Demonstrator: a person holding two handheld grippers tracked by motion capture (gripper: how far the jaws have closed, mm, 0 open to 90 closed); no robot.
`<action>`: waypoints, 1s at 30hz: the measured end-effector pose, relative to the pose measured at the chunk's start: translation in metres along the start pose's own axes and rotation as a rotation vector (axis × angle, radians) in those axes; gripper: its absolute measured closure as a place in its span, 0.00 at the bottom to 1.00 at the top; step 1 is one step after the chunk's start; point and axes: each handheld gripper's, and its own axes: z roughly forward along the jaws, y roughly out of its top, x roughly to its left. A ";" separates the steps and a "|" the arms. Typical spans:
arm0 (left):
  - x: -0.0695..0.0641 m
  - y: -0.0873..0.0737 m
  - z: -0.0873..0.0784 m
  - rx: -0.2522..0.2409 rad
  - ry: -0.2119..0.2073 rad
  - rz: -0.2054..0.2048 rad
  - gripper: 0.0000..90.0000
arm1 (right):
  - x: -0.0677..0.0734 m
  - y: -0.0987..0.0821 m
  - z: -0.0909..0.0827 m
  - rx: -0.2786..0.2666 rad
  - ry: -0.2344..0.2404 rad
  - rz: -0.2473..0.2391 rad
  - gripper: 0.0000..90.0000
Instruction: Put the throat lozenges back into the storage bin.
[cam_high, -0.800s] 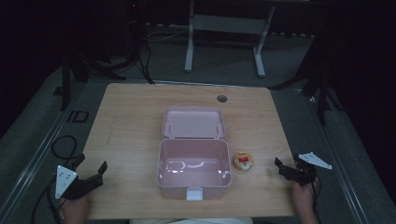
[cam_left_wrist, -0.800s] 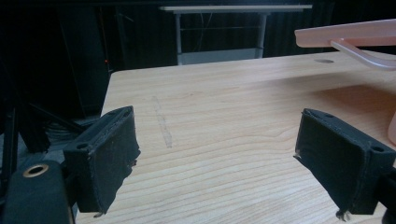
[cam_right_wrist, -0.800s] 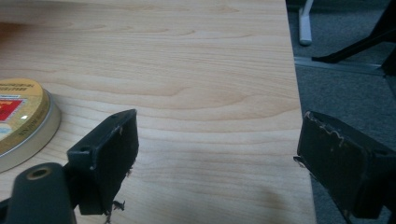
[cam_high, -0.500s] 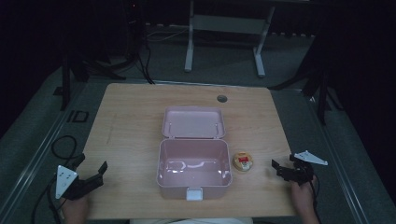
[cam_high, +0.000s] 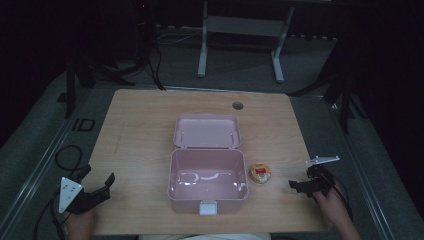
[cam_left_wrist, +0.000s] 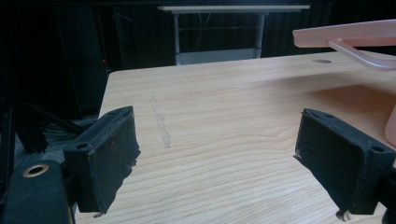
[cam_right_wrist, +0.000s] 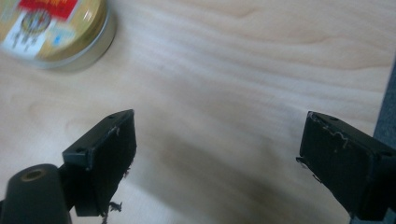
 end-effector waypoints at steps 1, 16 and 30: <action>0.000 0.000 0.000 0.000 -0.001 0.000 0.15 | 0.001 0.002 -0.001 0.030 0.001 -0.011 0.12; 0.000 0.000 0.000 0.002 -0.002 0.001 0.15 | 0.012 0.014 -0.017 0.439 0.084 -0.272 0.12; 0.000 0.000 0.000 0.003 -0.006 0.003 0.15 | 0.024 0.036 -0.013 0.653 0.138 -0.381 0.12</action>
